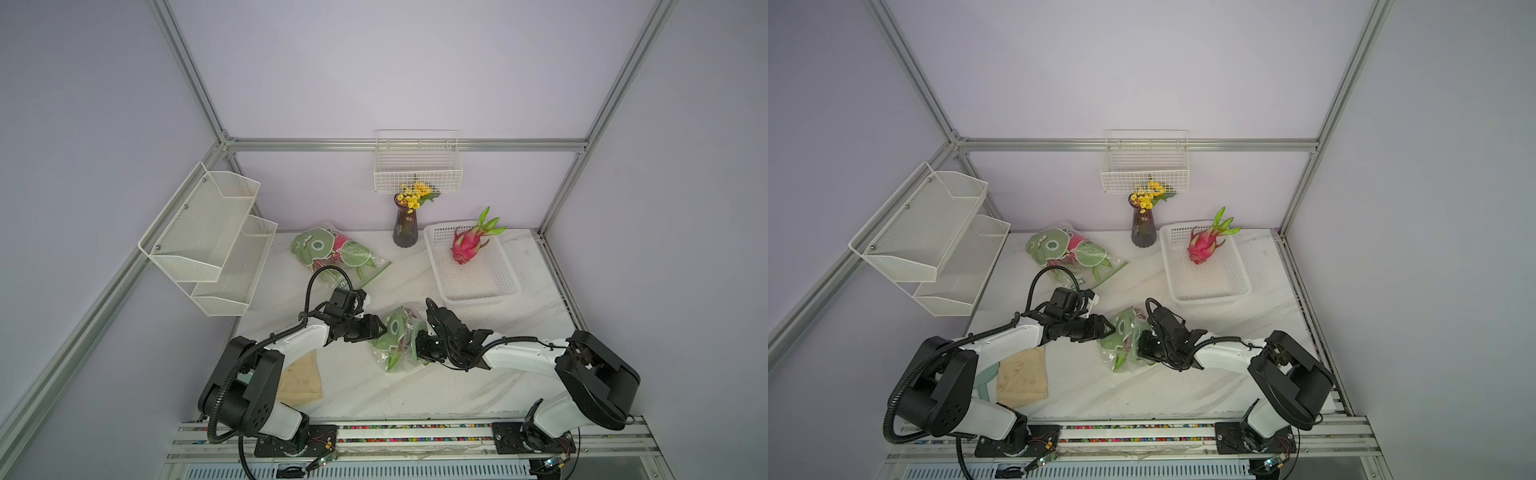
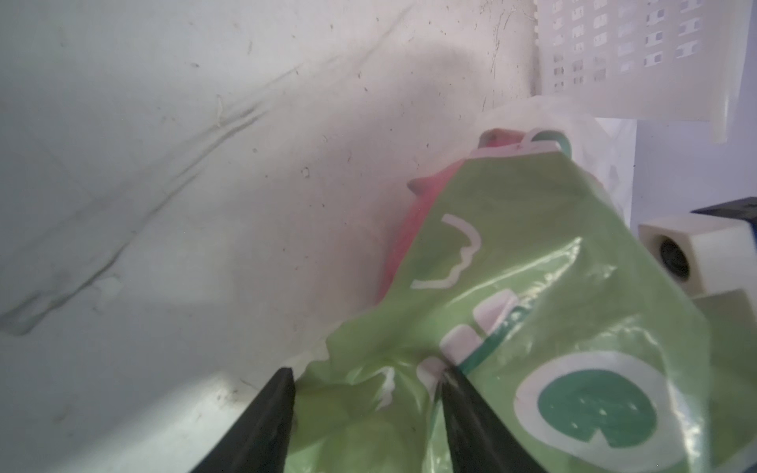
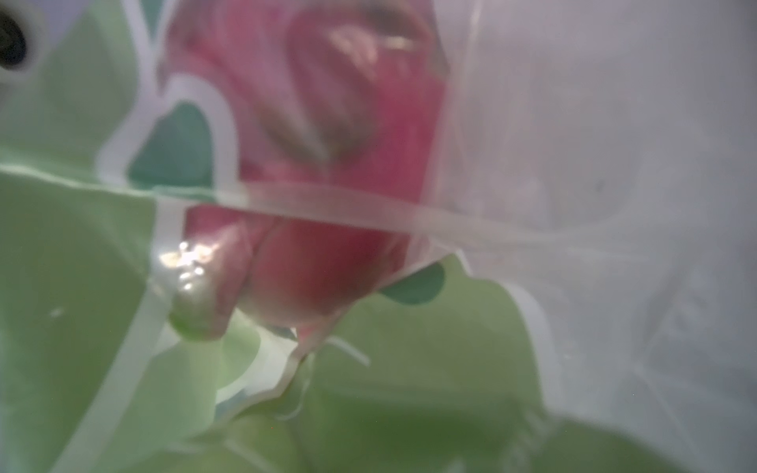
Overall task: Open the zip-top bag and take out the dragon fruit
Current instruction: Pick up the dragon fruit from the zipper food storage bag.
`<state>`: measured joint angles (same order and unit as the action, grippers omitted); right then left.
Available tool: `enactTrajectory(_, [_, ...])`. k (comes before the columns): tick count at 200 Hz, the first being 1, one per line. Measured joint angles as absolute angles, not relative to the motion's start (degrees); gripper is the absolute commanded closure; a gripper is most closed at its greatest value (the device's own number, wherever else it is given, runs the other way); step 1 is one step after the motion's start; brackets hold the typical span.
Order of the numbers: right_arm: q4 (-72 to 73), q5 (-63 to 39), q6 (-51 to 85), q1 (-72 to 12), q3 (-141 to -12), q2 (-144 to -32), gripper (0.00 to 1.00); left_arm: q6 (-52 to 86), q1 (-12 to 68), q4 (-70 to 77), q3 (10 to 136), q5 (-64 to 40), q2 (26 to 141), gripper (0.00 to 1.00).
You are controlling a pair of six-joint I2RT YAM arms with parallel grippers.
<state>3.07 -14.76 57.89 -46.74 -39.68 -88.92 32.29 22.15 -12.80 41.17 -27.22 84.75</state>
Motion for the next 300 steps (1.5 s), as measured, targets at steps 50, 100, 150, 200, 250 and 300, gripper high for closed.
enactTrajectory(50, [6.76,-15.14,58.94,-47.88,-39.66,-92.55,0.69,37.82,22.59,-8.1,36.62,-30.2,84.6,0.48])
enactTrajectory(100, [9.76,-14.85,59.33,-48.29,-38.5,-93.23,0.69,42.46,24.05,-6.04,35.62,-30.28,83.99,0.56])
enactTrajectory(150, [12.58,-14.7,59.31,-48.75,-38.04,-94.3,0.66,46.48,25.47,-3.14,34.33,-29.98,83.99,0.57])
enactTrajectory(200, [14.0,-15.42,57.76,-49.43,-37.91,-93.89,0.62,50.68,25.65,0.78,32.69,-29.89,84.12,0.6])
enactTrajectory(250, [16.6,-16.53,57.6,-50.15,-37.91,-92.58,0.61,53.49,26.33,3.42,32.67,-31.18,84.64,0.62])
enactTrajectory(300, [15.92,-14.92,57.56,-50.5,-37.91,-92.58,0.61,54.54,26.41,3.79,32.67,-31.68,84.62,0.63])
